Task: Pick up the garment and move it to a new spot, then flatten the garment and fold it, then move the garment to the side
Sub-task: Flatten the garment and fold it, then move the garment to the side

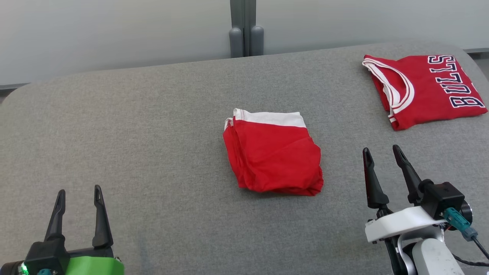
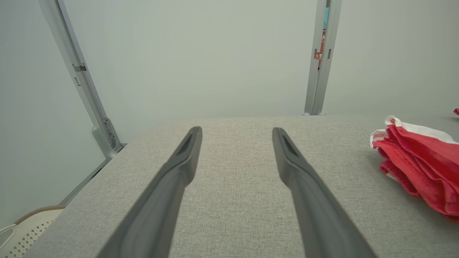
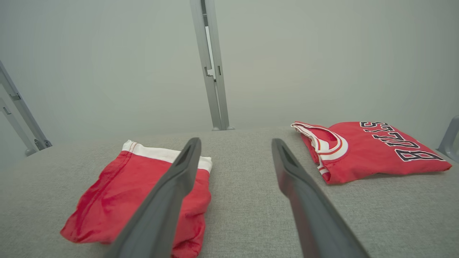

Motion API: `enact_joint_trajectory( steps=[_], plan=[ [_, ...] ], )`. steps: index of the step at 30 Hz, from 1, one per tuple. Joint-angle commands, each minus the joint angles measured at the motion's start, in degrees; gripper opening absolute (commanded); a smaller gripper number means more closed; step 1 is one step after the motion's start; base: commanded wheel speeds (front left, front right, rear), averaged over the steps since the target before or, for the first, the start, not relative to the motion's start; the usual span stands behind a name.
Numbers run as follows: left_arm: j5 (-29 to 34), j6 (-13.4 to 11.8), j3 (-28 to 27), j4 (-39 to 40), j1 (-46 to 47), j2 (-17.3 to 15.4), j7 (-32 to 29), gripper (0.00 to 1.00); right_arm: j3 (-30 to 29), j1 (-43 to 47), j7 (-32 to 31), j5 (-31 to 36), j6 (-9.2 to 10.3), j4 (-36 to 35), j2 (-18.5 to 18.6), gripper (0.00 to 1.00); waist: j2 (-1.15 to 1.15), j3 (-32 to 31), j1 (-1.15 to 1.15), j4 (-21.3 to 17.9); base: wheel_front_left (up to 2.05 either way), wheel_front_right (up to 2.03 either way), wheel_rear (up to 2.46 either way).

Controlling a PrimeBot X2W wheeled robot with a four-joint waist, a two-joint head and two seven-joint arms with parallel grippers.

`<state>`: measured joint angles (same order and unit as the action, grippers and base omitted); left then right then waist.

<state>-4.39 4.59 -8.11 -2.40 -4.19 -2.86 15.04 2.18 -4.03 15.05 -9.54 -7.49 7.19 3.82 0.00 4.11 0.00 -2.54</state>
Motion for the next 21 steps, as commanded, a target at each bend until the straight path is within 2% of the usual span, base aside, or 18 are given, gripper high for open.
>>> enact_joint_trajectory(
  steps=[1,21],
  plan=[
    [0.14,0.34,-0.07,0.08,-0.08,-0.29,0.15,1.00,-0.05,0.08,0.12,0.32,0.01,0.56,-0.21,1.00,0.00,-0.41,0.00,0.49,0.00,0.00,0.00],
    [1.01,1.32,-0.21,-1.02,-0.22,-0.43,0.15,1.00,0.56,0.00,0.13,0.59,0.01,3.82,-0.45,1.00,0.00,-1.98,0.00,1.32,0.00,0.00,0.00]
  ],
)
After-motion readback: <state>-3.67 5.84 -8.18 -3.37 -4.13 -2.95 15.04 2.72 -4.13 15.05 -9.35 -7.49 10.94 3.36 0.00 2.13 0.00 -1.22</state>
